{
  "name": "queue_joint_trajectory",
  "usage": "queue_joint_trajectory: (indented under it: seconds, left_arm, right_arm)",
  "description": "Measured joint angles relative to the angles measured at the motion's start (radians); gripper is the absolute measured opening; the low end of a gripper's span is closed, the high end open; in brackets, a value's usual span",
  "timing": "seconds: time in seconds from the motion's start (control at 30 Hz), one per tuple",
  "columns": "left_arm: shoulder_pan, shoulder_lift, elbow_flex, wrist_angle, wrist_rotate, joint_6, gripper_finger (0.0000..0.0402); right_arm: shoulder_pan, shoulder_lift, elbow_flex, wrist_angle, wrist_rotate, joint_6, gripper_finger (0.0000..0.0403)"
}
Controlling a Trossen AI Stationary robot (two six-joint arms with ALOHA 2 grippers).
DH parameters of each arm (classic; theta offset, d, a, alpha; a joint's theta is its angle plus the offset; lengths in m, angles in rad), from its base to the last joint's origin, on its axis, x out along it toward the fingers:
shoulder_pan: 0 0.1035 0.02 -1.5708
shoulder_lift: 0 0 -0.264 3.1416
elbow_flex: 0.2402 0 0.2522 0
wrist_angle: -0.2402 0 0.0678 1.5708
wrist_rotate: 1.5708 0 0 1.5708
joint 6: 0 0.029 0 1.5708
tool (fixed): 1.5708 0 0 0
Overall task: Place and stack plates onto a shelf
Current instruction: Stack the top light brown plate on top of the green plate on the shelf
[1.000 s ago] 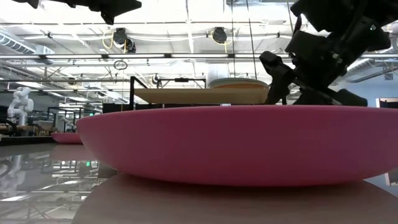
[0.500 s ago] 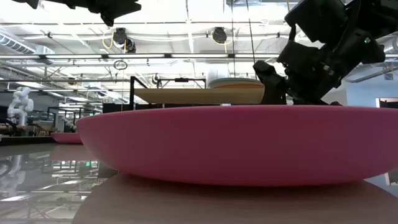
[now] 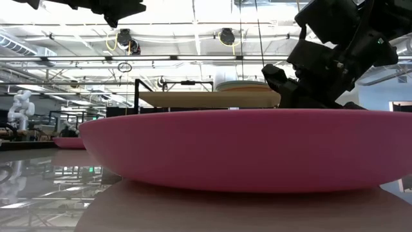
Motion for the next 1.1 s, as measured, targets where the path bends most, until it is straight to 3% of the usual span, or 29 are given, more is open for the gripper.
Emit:
queue_joint_trajectory:
  seconds: [0.57,0.7,0.97,1.1]
  left_arm:
    - [0.000,0.000,0.000,-0.007,0.000,-0.007,0.0168]
    - [-0.001,0.000,0.000,-0.007,0.000,-0.009,0.0168]
    - [-0.001,0.000,0.000,-0.006,0.000,-0.005,0.0168]
    - [-0.001,0.000,0.000,-0.006,0.000,-0.006,0.0168]
  right_arm:
    - [0.041,-0.190,0.041,-0.034,0.007,0.063,0.0004]
    - [0.041,-0.176,0.041,-0.041,0.007,0.054,0.0040]
    - [0.026,-0.069,0.044,0.052,0.005,0.057,0.0159]
    - [0.008,-0.018,0.109,-0.079,0.000,0.060,0.0180]
